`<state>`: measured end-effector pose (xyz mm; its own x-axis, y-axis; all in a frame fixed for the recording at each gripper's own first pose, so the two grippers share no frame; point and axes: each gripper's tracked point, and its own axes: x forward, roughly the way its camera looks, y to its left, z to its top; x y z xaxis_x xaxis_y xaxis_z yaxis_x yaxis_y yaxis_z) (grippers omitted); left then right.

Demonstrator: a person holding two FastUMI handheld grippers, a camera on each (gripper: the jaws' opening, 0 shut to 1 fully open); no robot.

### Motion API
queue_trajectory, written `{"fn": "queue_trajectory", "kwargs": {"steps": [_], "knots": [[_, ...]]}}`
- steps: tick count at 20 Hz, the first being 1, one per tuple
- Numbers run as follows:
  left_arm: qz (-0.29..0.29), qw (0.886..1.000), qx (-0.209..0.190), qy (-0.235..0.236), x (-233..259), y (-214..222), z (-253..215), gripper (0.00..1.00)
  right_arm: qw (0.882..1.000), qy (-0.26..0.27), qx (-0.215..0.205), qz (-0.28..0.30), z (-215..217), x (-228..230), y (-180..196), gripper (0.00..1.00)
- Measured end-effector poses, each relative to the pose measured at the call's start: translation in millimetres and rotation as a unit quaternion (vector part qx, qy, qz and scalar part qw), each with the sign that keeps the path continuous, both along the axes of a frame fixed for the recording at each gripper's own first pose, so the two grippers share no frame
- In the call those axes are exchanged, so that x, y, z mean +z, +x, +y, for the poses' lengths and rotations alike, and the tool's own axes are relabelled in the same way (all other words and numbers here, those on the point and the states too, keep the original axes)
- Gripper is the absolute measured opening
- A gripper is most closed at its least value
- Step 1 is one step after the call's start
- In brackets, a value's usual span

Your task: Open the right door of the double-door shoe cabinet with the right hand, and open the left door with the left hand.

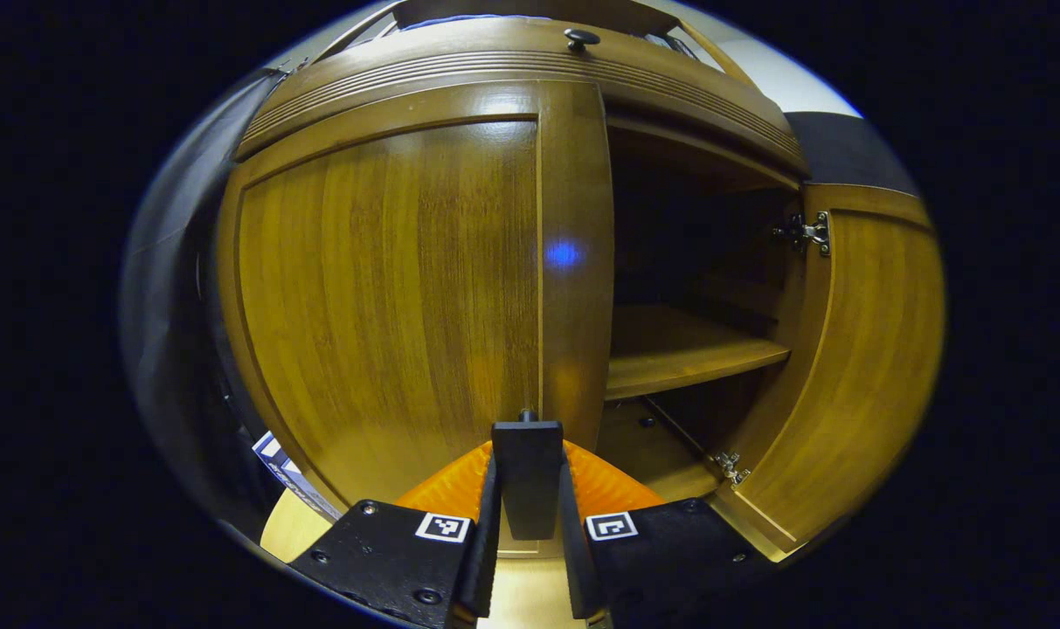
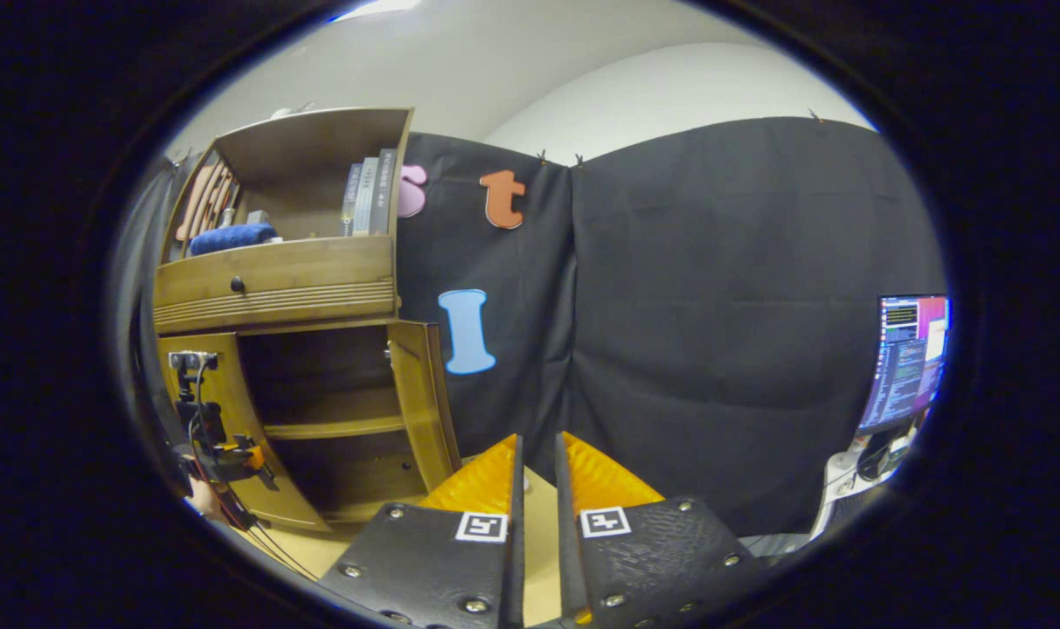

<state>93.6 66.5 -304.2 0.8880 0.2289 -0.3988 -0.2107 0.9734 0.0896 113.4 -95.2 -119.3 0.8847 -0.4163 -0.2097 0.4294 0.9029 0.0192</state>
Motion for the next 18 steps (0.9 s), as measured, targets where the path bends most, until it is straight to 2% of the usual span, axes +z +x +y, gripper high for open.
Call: {"fn": "queue_trajectory", "kwargs": {"steps": [5, 6, 8, 11, 18], "knots": [[-0.009, 1.0, 0.005, -0.009, 8, -32, -2, 0.32, 0.999, 0.013, 0.051, -0.001, 10, -4, 6, 0.16], [-0.011, 1.0, 0.007, -0.013, 9, -40, -1, 0.34, 0.998, 0.016, 0.063, -0.001, 19, -6, 13, 0.16], [-0.018, 1.0, 0.01, -0.021, 13, -55, 0, 0.32, 0.996, 0.021, 0.088, 0.001, 38, -7, 36, 0.16], [-0.025, 0.999, 0.016, -0.029, 18, -77, 4, 0.36, 0.992, 0.025, 0.125, 0.006, 55, -12, 47, 0.16], [-0.033, 0.998, 0.025, -0.041, 27, -118, 16, 0.34, 0.978, 0.039, 0.205, 0.015, 113, -26, 75, 0.16]]}}
